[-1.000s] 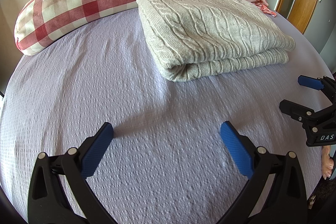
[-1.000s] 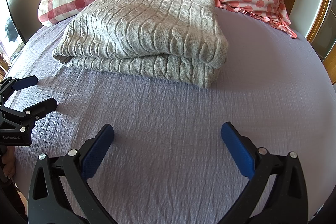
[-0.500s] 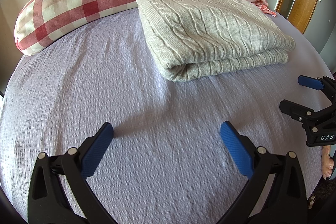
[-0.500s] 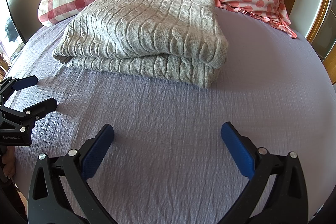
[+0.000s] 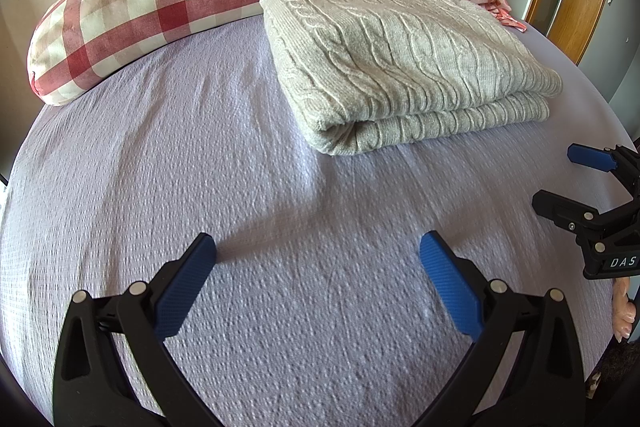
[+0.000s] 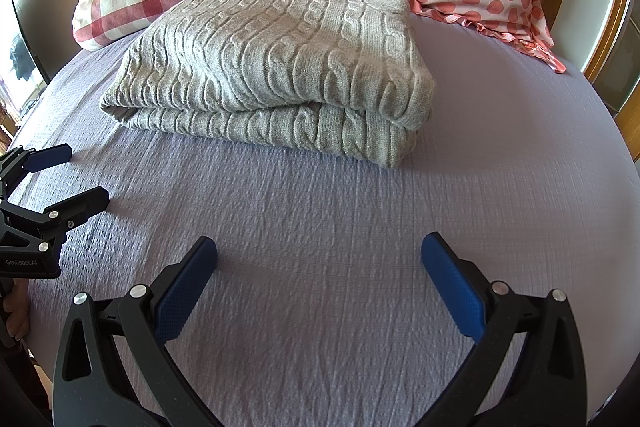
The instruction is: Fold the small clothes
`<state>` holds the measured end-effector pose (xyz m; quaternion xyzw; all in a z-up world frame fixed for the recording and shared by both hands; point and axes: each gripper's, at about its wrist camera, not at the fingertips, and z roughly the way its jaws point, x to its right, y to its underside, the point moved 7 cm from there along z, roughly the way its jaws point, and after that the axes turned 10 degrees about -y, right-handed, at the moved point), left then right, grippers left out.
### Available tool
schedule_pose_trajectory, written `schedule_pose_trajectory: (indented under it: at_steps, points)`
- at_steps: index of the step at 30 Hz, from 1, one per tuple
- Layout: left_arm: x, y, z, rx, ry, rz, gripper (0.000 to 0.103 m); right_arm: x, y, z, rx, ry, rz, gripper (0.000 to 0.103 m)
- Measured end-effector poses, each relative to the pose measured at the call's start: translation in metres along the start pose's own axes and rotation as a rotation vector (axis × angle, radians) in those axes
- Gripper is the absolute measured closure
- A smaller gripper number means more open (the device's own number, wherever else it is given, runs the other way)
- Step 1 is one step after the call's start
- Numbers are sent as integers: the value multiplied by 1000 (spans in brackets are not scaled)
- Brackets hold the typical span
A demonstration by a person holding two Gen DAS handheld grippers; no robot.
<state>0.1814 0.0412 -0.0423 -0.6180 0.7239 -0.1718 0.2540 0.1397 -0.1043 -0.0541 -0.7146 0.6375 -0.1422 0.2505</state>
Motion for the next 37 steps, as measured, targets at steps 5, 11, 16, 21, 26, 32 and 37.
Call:
schedule_pose_trajectory:
  at_steps: [5, 11, 16, 21, 26, 32, 37]
  points:
    - [0, 0, 0, 0, 0, 0, 2, 0, 0, 0, 0, 0, 0, 1]
    - [0, 0, 0, -1, 0, 3, 2, 0, 0, 0, 0, 0, 1, 1]
    - [1, 0, 0, -12, 4, 7, 2, 0, 0, 0, 0, 0, 0, 1]
    - [1, 0, 0, -22, 4, 8, 2, 0, 0, 0, 0, 0, 1, 1]
    - [1, -1, 2, -32, 5, 12, 2, 0, 0, 0, 0, 0, 1, 1]
    - [1, -1, 2, -30, 5, 12, 2, 0, 0, 0, 0, 0, 1, 1]
    - [1, -2, 1, -22, 5, 10, 2, 0, 0, 0, 1, 0, 1, 1]
